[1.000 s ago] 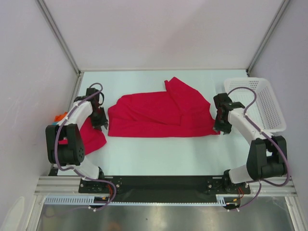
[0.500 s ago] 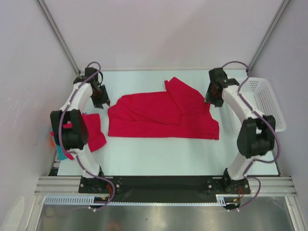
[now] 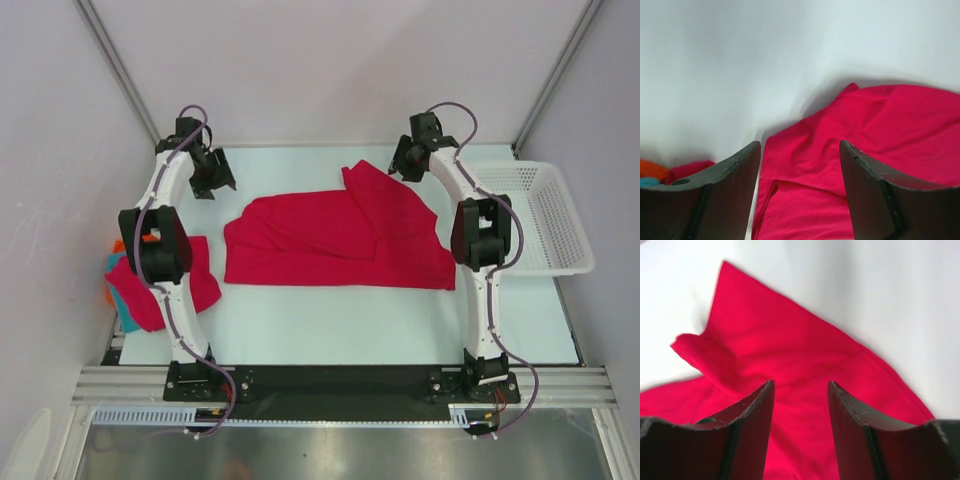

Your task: Fold and stack the t-shirts

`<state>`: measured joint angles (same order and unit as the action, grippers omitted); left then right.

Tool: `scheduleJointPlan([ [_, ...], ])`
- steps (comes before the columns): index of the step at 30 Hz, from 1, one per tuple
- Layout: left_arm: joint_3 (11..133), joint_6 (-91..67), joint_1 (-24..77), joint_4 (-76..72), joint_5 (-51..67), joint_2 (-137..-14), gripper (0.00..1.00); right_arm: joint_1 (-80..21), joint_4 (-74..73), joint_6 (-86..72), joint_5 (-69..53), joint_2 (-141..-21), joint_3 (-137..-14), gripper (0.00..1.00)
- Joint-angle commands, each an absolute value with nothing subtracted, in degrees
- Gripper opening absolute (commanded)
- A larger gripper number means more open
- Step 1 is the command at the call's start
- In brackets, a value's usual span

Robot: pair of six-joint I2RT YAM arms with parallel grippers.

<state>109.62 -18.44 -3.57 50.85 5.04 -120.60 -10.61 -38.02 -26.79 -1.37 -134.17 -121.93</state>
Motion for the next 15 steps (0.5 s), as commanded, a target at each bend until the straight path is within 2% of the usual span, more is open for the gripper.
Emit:
scheduleJointPlan([
  [1,110.04,-20.74,-3.87,45.27,10.19,-121.81,0.7,-9.76,-34.11,-28.12,-7.46,-137.1,-127.87,0.54],
  [8,110.13,-23.47,-3.87,41.66,19.5,-125.5,0.67,-8.62,-31.12,-28.65,-12.65,-144.48,-135.25,0.55],
  [15,110.13,-24.08,-3.43,40.78,20.92,-127.26,0.64,-7.03,-27.78,-31.64,-16.17,-151.43,-140.18,0.57],
])
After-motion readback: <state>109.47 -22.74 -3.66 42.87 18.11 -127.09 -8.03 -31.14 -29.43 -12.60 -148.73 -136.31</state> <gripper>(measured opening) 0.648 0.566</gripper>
